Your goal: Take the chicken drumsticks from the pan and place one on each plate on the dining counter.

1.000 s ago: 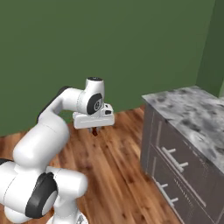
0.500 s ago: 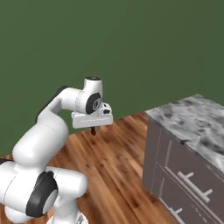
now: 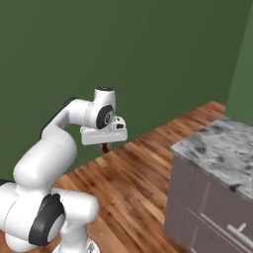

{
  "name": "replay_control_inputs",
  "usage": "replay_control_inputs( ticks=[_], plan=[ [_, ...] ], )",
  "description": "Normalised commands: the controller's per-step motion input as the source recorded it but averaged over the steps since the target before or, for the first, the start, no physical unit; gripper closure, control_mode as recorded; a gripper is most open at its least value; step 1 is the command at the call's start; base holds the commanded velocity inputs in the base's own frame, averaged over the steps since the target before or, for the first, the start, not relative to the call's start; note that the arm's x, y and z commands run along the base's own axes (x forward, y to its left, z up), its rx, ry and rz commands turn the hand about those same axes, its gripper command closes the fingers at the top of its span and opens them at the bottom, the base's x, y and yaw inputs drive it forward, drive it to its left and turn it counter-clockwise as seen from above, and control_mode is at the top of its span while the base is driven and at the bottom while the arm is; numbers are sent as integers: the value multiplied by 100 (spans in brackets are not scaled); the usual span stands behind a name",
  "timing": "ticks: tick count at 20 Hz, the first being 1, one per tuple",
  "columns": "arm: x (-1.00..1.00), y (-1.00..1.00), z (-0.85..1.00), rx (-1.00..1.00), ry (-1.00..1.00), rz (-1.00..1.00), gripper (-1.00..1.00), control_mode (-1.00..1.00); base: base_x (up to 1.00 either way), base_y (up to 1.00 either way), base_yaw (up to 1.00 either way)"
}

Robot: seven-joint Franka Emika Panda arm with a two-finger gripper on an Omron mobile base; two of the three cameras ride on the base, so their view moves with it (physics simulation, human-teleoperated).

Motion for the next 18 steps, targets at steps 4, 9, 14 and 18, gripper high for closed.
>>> replay_control_inputs(
  ticks=[4, 9, 14, 18],
  plan=[
    [0, 0, 0, 0, 0, 0, 100, 100, 100, 44, -35],
    [0, 0, 0, 0, 0, 0, 100, 100, 100, 44, -36],
    [0, 0, 0, 0, 0, 0, 100, 100, 100, 44, -37],
    [0, 0, 0, 0, 0, 0, 100, 100, 100, 42, -39]
  ],
)
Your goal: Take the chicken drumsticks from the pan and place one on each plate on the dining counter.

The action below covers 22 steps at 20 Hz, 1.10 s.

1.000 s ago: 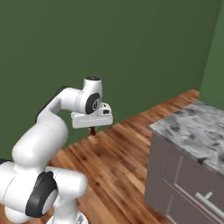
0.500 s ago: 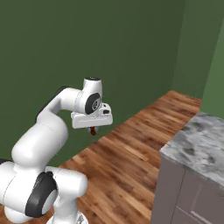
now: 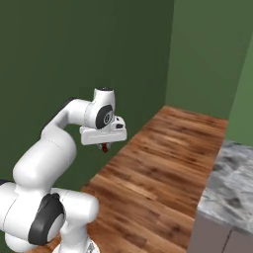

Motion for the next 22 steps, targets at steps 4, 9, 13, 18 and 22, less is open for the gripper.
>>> replay_control_inputs(
  ticks=[4, 9, 13, 18, 22],
  plan=[
    [0, 0, 0, 0, 0, 0, 100, 100, 100, 41, -39],
    [0, 0, 0, 0, 0, 0, 100, 100, 100, 41, -39],
    [0, 0, 0, 0, 0, 0, 100, 100, 100, 41, -39],
    [0, 0, 0, 0, 0, 0, 100, 100, 99, 41, -40],
    [0, 0, 0, 0, 0, 0, 100, 100, 99, 42, -40]
  ],
)
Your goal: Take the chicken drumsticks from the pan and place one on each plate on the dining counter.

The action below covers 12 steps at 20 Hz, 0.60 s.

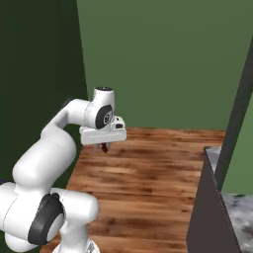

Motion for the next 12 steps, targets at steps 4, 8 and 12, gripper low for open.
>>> replay_control_inputs(
  ticks=[4, 8, 12],
  plan=[
    [0, 0, 0, 0, 0, 0, 100, 100, 100, 44, -39],
    [0, 0, 0, 0, 0, 0, 100, 100, 100, 45, -40],
    [0, 0, 0, 0, 0, 0, 100, 100, 96, 46, -44]
  ],
)
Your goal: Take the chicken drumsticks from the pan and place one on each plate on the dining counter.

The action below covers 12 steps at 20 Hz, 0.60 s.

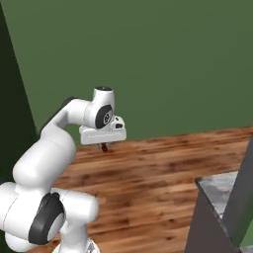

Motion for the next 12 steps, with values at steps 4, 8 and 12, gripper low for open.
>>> replay_control_inputs(
  ticks=[4, 8, 12],
  plan=[
    [0, 0, 0, 0, 0, 0, 100, 100, 94, 46, -46],
    [0, 0, 0, 0, 0, 0, 100, 100, 88, 47, -52],
    [0, 0, 0, 0, 0, 0, 100, 100, 81, 48, -59]
  ],
)
